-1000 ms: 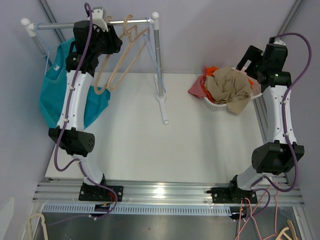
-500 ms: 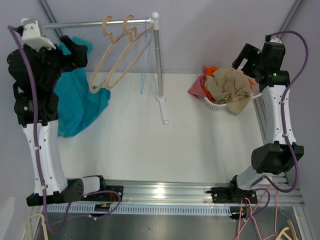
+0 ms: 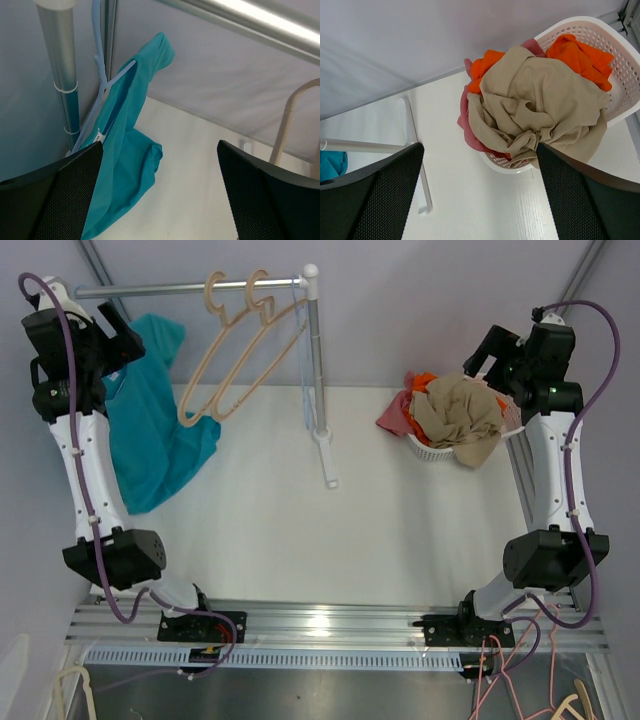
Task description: Remove the t-shirt from the hanger
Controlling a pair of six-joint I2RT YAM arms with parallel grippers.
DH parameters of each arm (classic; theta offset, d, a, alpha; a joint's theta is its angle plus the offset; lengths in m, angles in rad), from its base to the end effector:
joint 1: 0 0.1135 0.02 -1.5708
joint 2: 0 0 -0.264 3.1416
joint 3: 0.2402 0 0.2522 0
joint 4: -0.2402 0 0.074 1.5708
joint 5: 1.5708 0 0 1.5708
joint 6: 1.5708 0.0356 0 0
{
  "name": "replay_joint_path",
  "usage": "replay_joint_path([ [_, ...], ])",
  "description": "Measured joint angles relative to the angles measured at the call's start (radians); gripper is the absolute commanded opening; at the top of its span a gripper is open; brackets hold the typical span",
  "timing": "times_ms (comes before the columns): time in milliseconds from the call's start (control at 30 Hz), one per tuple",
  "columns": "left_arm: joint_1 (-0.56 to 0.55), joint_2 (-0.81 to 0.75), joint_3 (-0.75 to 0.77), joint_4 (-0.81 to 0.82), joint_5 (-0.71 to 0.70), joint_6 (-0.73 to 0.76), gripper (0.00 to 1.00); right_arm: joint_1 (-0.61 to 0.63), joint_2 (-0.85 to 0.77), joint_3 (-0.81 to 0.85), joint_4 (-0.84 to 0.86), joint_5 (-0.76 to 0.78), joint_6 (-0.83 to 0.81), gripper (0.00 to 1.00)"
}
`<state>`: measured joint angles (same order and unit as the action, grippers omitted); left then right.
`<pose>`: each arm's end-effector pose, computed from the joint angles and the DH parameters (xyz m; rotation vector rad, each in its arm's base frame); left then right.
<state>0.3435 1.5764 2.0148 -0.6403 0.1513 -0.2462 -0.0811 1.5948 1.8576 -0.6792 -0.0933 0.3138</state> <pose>0.3076 0.1043 0.5139 -0.4090 1.7229 -0.0637 0.3465 -0.0248 0.4547 0.3315 1.9656 0.2430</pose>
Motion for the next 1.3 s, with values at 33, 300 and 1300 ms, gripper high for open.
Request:
replay_joint_path([
  [33, 0.000, 0.019, 0.010, -0.014, -0.006, 0.000, 1.00, -0.004, 0.000, 0.000, 0.003, -0.004, 0.000, 1.00],
  [300, 0.000, 0.086, 0.134, -0.047, -0.055, 0.002, 0.98, -0.028, 0.000, 0.000, 0.057, -0.047, 0.018, 0.99],
  [1300, 0.000, 0.220, 0.183, 0.042, -0.173, 0.018, 0.42, -0.119, 0.033, -0.109, 0.266, -0.219, 0.069, 0.99],
])
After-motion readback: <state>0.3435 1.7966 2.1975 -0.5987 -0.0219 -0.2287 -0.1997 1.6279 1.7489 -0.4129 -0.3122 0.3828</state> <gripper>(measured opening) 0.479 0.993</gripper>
